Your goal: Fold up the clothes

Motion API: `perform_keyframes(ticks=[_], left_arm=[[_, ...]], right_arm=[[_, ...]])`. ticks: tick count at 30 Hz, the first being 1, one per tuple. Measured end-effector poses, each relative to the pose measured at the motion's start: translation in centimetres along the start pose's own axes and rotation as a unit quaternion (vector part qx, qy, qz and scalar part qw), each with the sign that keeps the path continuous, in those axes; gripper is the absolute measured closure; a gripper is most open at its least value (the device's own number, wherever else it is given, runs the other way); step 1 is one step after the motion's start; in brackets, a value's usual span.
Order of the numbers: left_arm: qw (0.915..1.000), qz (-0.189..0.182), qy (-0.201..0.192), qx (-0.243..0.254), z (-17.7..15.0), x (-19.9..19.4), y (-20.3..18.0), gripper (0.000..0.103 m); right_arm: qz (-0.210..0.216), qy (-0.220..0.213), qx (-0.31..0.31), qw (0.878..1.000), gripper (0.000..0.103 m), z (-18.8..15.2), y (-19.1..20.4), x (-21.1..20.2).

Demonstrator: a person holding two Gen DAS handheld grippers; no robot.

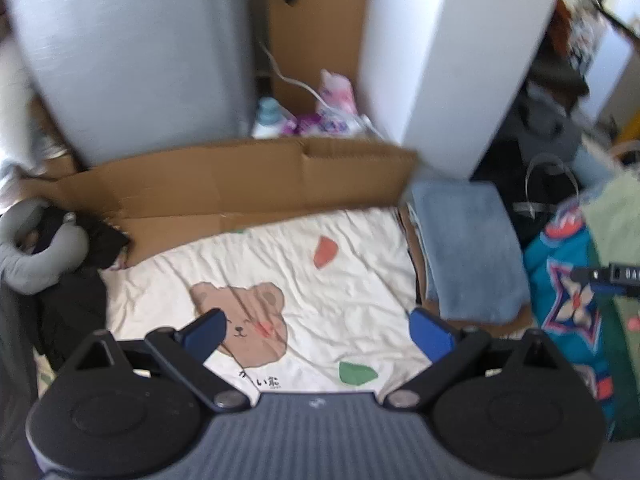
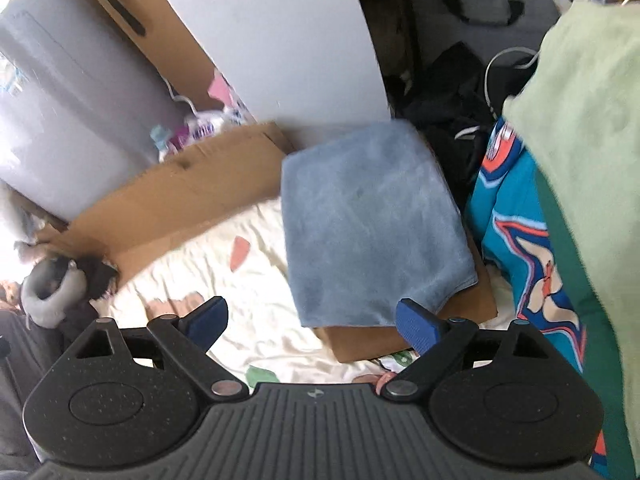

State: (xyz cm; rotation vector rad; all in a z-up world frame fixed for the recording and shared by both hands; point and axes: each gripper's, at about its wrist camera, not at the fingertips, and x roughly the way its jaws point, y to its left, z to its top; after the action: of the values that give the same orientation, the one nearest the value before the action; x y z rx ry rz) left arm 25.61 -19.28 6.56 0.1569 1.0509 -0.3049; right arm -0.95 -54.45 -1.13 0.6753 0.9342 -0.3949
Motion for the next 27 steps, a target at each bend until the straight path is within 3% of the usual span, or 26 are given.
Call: perform_keyframes(ticks=[7, 11, 13, 17, 27], left_arm=[[0.9984, 0.018, -0.043, -0.032, -0.5, -7.4, 3.4, 0.001], [0.997, 0.043, -0.057, -0.031, -1.1, -10.2, 4.5, 0.001], [0.9964, 0.035, -0.074, -0.023, -2.1, -11.7, 4.4, 0.001], [0.9951, 0.034, -0.092, -0.006, -4.6, -13.3, 4.3, 0.001], [0.991, 0.022, -0.127, -0.037, -9.8, -16.0, 7.1, 0.001]], right_arm=[[0.018, -0.034, -0.024, 0.999, 0.008, 0.5, 4.0, -6.4], [0.021, -0.05, -0.044, 0.998, 0.008, 0.2, 6.5, -9.3], [0.027, -0.066, -0.025, 0.997, 0.007, 0.1, 6.9, -10.9], [0.018, -0.072, 0.003, 0.997, 0.007, -0.2, 7.9, -13.3], [-0.011, -0.086, -0.084, 0.993, 0.007, -4.2, 13.5, -18.0]])
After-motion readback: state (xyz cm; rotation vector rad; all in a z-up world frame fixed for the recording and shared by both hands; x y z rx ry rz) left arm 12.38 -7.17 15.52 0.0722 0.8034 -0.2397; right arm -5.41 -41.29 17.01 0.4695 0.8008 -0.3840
